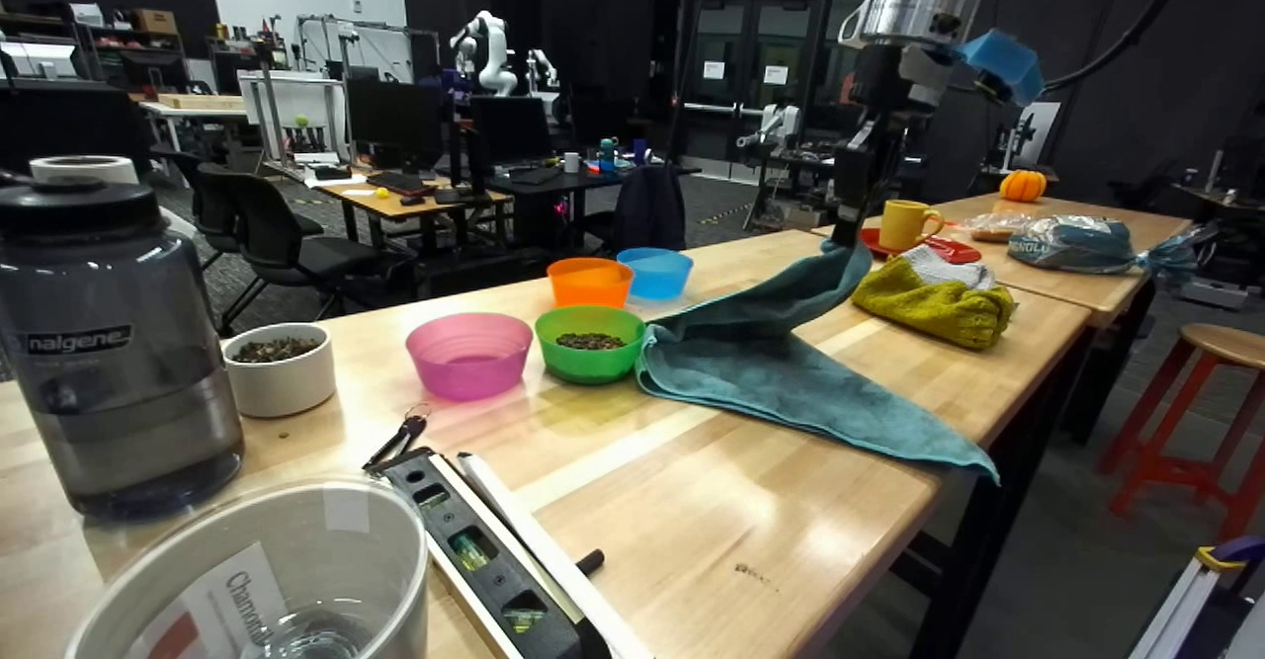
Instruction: Fold the blue towel
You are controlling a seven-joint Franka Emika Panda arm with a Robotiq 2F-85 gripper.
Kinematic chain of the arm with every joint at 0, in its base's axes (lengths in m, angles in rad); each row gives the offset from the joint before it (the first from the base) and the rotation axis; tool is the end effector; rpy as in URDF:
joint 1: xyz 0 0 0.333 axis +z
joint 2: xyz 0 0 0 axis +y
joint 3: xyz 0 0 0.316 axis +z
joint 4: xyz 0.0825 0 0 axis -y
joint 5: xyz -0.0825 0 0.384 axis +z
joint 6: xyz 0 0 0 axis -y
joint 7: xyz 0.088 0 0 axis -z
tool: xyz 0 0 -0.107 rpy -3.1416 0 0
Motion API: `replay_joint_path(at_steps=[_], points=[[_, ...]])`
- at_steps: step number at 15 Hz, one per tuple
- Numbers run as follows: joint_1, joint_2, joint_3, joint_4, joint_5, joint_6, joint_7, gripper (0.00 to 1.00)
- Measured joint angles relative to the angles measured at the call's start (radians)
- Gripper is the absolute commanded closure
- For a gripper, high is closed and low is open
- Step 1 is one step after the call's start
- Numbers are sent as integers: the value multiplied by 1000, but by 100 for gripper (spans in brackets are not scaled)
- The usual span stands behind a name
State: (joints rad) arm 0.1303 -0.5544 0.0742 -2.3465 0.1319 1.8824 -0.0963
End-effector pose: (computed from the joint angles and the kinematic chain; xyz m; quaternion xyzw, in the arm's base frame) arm 0.3834 0.0935 0.5423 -0.9898 -0.1277 -0.0426 0.0462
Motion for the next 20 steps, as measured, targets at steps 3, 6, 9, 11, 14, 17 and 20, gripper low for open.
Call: replay_joint_path(at_steps=[3, 6, 9, 11, 14, 17, 20], points=[[13, -18, 0, -8, 21, -68, 0, 100], [24, -35, 0, -26, 22, -126, -2, 100], [35, -51, 0, -50, 22, -177, -11, 100], [41, -57, 0, -71, 22, -202, -14, 100], [45, -57, 0, -106, 22, -225, -18, 100], [48, -57, 1, -137, 22, -246, -21, 100], [52, -58, 5, -166, 30, -260, -21, 71]])
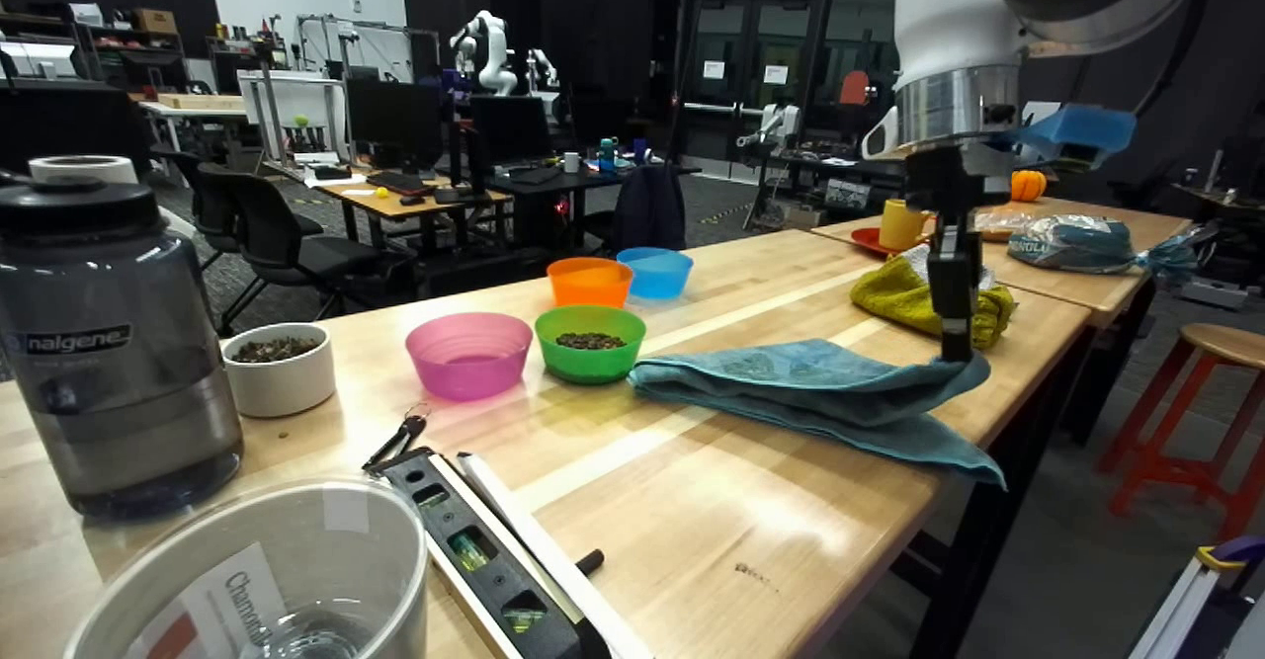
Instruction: Fold the blue towel
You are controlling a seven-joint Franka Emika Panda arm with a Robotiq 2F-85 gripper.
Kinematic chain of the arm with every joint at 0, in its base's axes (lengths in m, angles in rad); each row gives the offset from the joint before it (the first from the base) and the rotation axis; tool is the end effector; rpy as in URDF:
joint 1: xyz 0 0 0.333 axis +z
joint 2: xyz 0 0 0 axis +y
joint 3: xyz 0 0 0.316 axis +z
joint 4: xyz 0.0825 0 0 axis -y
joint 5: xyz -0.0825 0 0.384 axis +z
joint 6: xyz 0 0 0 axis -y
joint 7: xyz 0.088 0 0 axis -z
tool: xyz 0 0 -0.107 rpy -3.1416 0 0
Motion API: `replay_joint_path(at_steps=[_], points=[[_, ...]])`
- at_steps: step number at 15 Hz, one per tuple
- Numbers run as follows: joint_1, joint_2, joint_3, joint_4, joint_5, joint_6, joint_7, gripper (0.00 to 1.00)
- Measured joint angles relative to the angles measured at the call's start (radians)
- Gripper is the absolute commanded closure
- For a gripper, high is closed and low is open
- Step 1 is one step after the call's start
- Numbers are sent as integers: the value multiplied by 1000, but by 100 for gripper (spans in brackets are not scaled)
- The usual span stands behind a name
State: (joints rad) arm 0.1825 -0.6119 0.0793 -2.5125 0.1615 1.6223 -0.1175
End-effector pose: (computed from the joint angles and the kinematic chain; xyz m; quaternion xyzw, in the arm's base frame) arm 0.3163 0.1031 0.4656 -0.9755 -0.1612 0.1420 0.0476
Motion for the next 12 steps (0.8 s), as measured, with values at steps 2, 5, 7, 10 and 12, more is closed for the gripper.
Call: replay_joint_path(at_steps=[2, 5, 7, 10, 12], points=[[8, 0, 8, -19, 14, -6, 0, 66], [22, 0, 25, -39, 35, -10, 0, 45], [28, 0, 38, -45, 37, -10, 0, 34], [31, -1, 50, -46, 37, -8, 0, 12], [31, -5, 51, -45, 37, 7, -2, 1]])
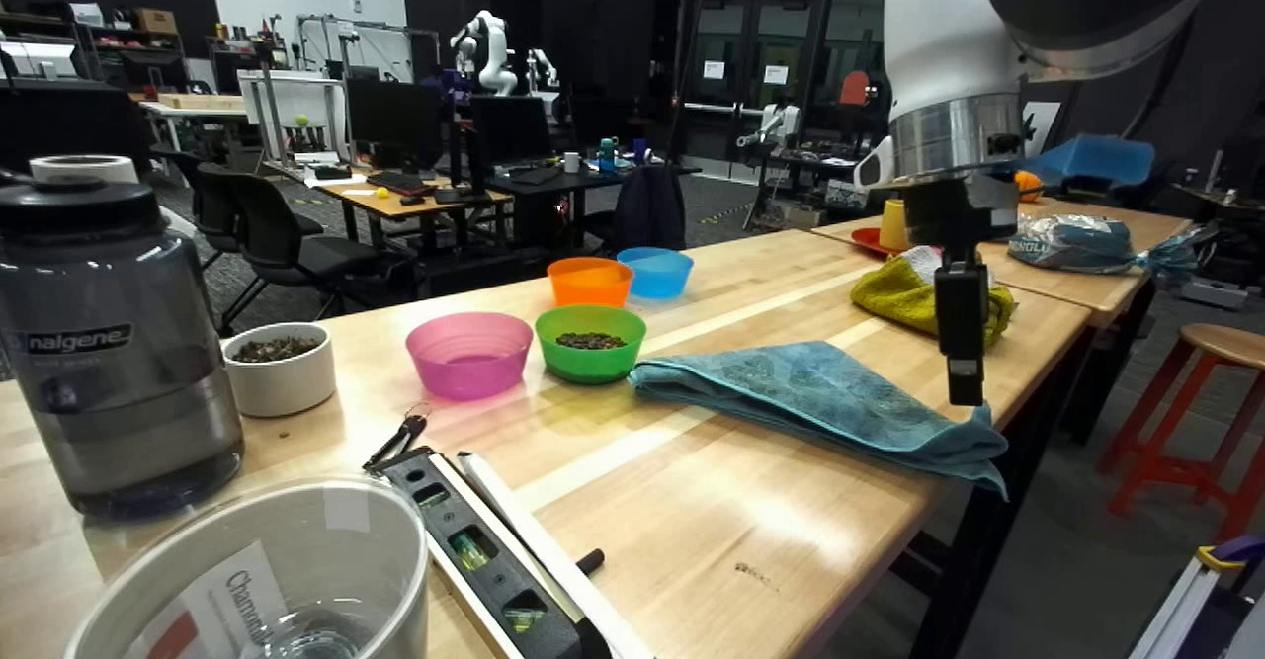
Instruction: Fold the blue towel
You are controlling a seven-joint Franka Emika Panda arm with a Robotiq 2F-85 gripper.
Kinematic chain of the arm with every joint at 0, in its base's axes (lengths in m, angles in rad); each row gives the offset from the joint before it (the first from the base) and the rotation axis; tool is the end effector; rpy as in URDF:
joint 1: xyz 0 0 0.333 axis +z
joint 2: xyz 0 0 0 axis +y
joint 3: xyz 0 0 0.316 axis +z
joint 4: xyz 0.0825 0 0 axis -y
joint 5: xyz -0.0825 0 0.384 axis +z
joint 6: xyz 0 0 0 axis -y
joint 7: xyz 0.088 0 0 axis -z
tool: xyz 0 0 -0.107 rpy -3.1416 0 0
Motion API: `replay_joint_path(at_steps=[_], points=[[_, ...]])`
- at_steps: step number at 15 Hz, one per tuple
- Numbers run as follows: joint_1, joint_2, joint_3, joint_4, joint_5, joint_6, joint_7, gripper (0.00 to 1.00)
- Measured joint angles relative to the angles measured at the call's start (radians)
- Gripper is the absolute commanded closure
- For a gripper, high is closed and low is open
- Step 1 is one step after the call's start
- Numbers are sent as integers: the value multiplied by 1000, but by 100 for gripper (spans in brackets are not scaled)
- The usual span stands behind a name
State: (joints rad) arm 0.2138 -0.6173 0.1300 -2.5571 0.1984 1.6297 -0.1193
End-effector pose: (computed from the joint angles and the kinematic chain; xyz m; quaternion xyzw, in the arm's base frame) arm 0.2991 0.1293 0.4469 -0.9680 -0.1884 0.1599 0.0440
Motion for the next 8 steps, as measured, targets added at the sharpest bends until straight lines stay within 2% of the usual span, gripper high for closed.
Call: replay_joint_path(at_steps=[3, 8], points=[[0, -15, -5, -2, 1, 72, -18, 0], [10, -44, -7, -53, 9, 290, -60, 0]])
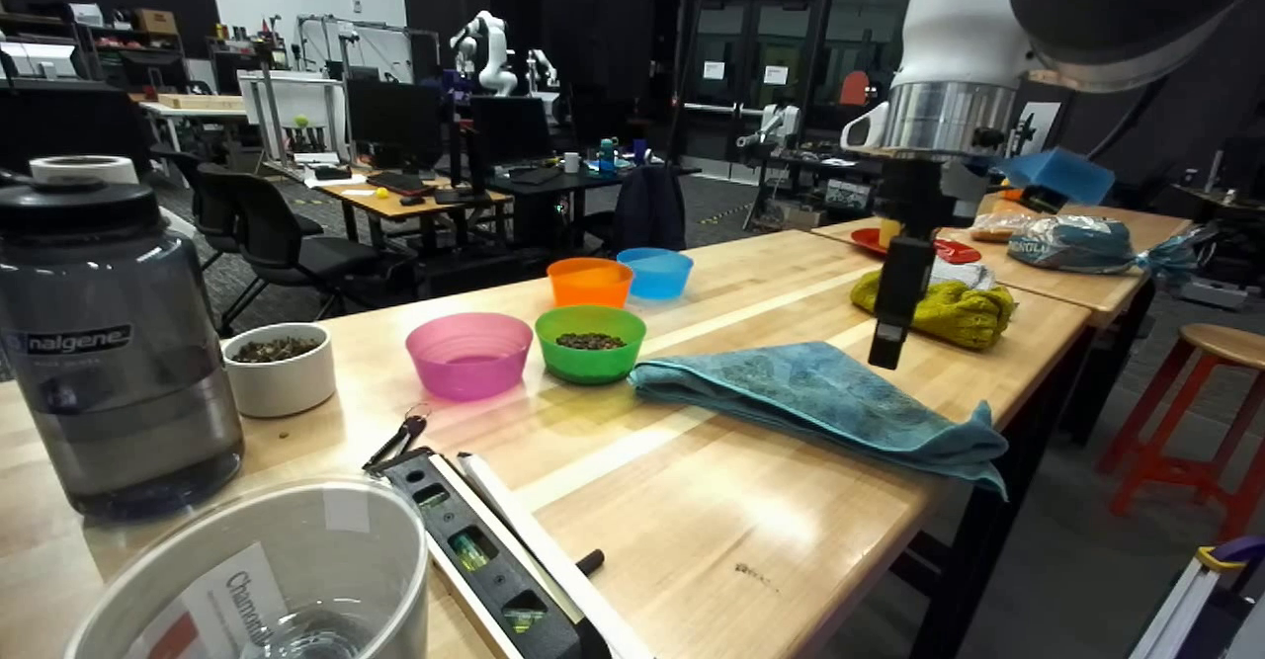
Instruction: Fold the blue towel
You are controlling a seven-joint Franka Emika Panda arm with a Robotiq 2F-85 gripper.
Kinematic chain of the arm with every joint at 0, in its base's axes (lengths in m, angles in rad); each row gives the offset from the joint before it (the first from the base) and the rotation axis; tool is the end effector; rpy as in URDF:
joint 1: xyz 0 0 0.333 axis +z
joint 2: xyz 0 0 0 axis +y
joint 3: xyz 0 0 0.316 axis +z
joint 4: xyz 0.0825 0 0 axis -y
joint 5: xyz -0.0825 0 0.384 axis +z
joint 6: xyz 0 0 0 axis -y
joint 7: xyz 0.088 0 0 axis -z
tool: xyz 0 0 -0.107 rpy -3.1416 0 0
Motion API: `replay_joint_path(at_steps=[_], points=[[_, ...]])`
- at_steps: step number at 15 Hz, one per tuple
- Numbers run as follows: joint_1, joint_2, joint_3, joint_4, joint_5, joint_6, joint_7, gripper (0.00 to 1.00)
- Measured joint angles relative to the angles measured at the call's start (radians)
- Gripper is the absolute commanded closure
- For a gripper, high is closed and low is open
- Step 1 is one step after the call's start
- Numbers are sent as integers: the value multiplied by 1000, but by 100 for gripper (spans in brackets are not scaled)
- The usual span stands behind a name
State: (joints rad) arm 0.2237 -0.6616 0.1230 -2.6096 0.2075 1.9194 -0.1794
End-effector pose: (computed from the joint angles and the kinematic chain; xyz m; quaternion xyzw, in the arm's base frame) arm 0.3191 0.1314 0.4575 -0.9757 -0.2106 0.0188 0.0580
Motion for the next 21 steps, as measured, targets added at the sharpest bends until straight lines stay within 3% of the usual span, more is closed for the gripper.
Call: replay_joint_path(at_steps=[10, 21], points=[[33, 45, 0, -110, -3, 303, -52, 0], [33, 205, -44, -110, -8, 450, -128, 0]])
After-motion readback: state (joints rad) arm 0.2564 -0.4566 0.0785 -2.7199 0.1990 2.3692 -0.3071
